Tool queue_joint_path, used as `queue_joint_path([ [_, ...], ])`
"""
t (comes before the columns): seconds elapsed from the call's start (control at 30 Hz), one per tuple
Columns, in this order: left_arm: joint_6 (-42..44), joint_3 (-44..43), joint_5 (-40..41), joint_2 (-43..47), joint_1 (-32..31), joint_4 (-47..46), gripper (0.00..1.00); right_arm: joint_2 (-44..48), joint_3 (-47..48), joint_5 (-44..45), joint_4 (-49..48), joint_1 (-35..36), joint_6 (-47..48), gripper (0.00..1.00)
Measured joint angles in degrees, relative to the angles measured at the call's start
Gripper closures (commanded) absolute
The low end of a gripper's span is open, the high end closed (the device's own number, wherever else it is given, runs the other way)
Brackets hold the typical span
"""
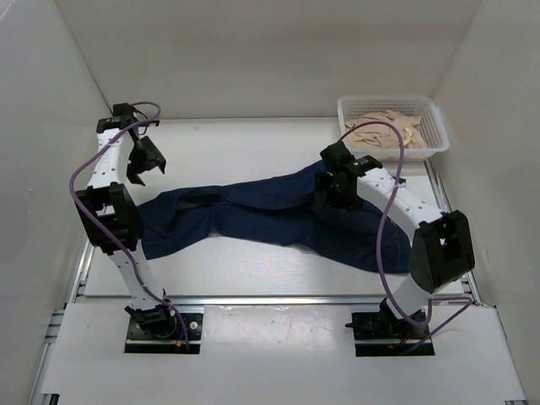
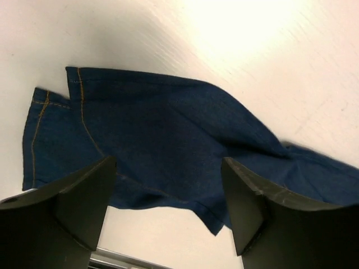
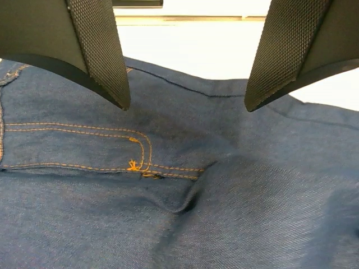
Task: Fold and stack the trousers
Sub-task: Flatten the trousers out
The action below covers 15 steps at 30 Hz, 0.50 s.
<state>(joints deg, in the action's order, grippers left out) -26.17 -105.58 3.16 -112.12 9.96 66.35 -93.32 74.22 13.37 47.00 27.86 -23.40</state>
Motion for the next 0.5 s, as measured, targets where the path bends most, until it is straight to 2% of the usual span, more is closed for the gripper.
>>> queue_joint_path([
  [0.03, -0.1, 0.1, 0.2, -0.2, 0.1, -0.1, 0.38, 0.6, 0.0, 0.0, 0.1, 0.3, 0.2, 0.13],
  [0.07, 0.0, 0.2, 0.3, -0.2, -0.1, -0.1, 0.58, 1.6, 0.0, 0.0, 0.2, 0.2, 0.3, 0.13],
  [0.13, 0.4, 0.2, 0.3, 0.8, -1.0, -0.8, 0.9, 4.8, 0.3, -0.3, 0.5, -2.4, 0.4, 0.21],
  [0.17, 0.7, 0.2, 0.3, 1.3, -1.5, -1.1, 0.9, 6.6, 0.6, -0.4, 0.5, -4.2, 0.5, 0.51],
  [0.27, 1.4, 0.2, 0.9, 2.2, -2.6, -1.5, 0.9, 11.4, 1.3, -1.0, 0.1, -13.7, 0.2, 0.93],
  [0.3, 1.4, 0.2, 1.1, 2.1, -2.8, -1.6, 0.82, 12.3, 1.4, -1.4, -0.1, -17.3, -0.3, 0.94],
  [0.33, 1.2, 0.2, 1.5, 1.9, -2.8, -1.6, 0.65, 12.5, 1.3, -2.2, -0.4, -20.9, -1.0, 0.92],
  [0.37, 1.3, 0.2, 2.1, 1.4, -2.8, -1.6, 0.37, 12.1, 1.3, -3.0, -0.6, -24.2, -1.6, 0.83],
  [0.4, 0.9, 0.2, 2.7, 0.8, -2.8, -1.7, 0.06, 11.1, 1.2, -4.4, -1.0, -27.5, -2.1, 0.65],
  [0.43, 0.5, 0.2, 3.2, -0.1, -2.7, -1.6, 0.0, 9.6, 1.0, -5.6, -1.5, -30.2, -2.8, 0.55],
  [0.5, -0.2, 0.5, 3.8, -2.1, -2.7, -1.7, 0.0, 5.6, 0.9, -7.3, -2.0, -33.8, -3.9, 0.36],
])
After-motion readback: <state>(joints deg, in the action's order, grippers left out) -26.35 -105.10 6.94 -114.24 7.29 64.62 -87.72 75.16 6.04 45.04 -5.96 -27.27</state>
